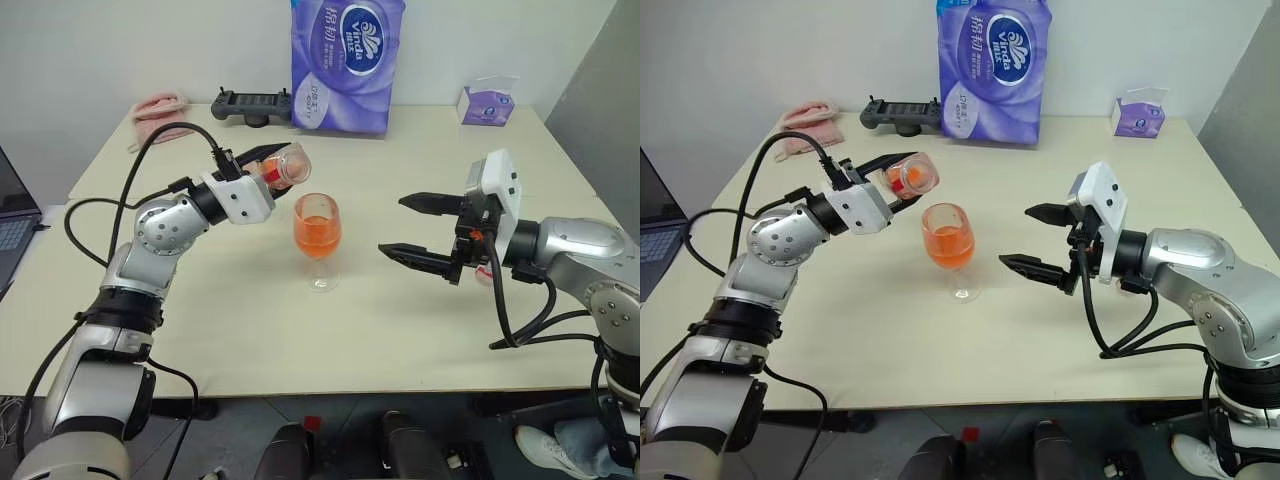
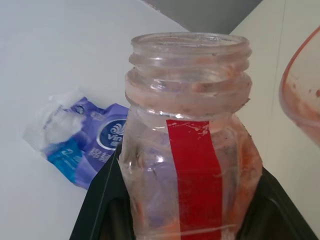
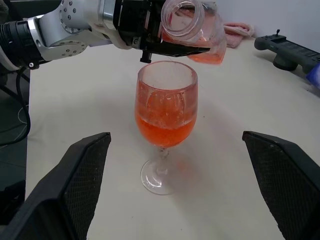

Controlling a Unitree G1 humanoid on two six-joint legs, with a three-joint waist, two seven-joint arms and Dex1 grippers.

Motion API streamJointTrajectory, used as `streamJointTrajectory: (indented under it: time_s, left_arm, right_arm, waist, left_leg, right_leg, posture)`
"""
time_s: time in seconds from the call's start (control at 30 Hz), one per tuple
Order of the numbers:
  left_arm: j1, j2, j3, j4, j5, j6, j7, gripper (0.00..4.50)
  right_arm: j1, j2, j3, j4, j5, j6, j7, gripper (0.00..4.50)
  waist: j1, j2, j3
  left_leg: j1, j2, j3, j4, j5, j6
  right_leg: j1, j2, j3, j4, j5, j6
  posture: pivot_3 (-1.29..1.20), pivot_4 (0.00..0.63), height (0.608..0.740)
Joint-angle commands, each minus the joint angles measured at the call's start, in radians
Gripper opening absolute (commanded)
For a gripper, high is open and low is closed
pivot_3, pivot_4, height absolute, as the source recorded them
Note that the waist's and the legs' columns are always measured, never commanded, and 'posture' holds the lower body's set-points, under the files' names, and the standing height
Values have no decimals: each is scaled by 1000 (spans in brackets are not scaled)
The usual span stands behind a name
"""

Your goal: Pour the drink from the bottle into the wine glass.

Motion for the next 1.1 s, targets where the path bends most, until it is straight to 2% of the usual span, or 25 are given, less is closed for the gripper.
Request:
streamJointTrajectory:
  time_s: [0.03, 0.13, 0.23, 0.4, 0.53, 0.63, 0.73, 0.87, 1.1]
  left_arm:
    - [31, -23, 125, -111, -159, 214, 26, 1692]
    - [54, -56, 208, -161, -220, 418, 111, 1691]
    - [75, -94, 318, -165, -270, 647, 267, 1691]
    - [102, -157, 441, -155, -333, 767, 367, 1691]
    - [132, -173, 489, -101, -341, 777, 374, 1690]
    - [166, -187, 507, -67, -360, 743, 318, 1690]
    - [198, -183, 503, -18, -330, 665, 276, 1690]
    - [210, -182, 510, 21, -326, 646, 263, 1690]
    - [236, -173, 507, 22, -301, 631, 272, 4021]
  right_arm:
    - [-95, 36, 0, 31, -14, -29, -14, 4500]
    - [-166, 67, 19, 77, -41, -29, -30, 4500]
    - [-302, 136, 85, 177, -100, 37, -106, 4500]
    - [-396, 189, 127, 216, -100, 104, -103, 4500]
    - [-439, 232, 126, 219, -79, 155, -101, 4500]
    - [-456, 253, 131, 216, -78, 168, -96, 4500]
    - [-461, 257, 133, 216, -83, 168, -92, 4500]
    - [-461, 251, 131, 210, -85, 169, -83, 4500]
    - [-453, 249, 129, 204, -97, 166, -82, 4500]
  waist:
    - [-2, 0, 0]
    - [-7, 0, 0]
    - [-13, 0, 0]
    - [-7, 0, 0]
    - [0, 0, 0]
    - [1, 0, 0]
    - [1, 0, 0]
    - [1, 0, 0]
    - [0, 0, 0]
  left_leg:
    - [0, 0, 0, 0, 0, 0]
    - [2, 1, 1, 0, 0, 0]
    - [2, 1, 0, 0, 0, 0]
    - [0, 1, -2, -1, 0, 0]
    - [-2, 1, -2, 0, 0, 0]
    - [-1, 0, -1, 0, 0, 0]
    - [-1, 0, -1, 0, 0, 0]
    - [-1, 0, -2, 0, 0, 0]
    - [-1, 0, -1, 0, 0, 0]
  right_leg:
    - [0, 0, 0, 0, 0, 0]
    - [0, 0, 1, 1, 0, 0]
    - [0, 2, 0, 2, 0, 0]
    - [-2, 1, -1, 2, 0, 0]
    - [-3, -2, 0, 1, 0, 0]
    - [-2, -2, 0, 1, 0, 0]
    - [-2, -2, 0, 1, 0, 0]
    - [-2, -2, -1, 1, 0, 0]
    - [-2, -2, 0, 2, 0, 0]
  posture:
    - [0, 150, 740]
    - [0, 150, 740]
    - [0, 150, 740]
    - [0, 150, 740]
    - [0, 150, 740]
    - [0, 150, 740]
    - [0, 150, 740]
    - [0, 150, 740]
    - [0, 150, 740]
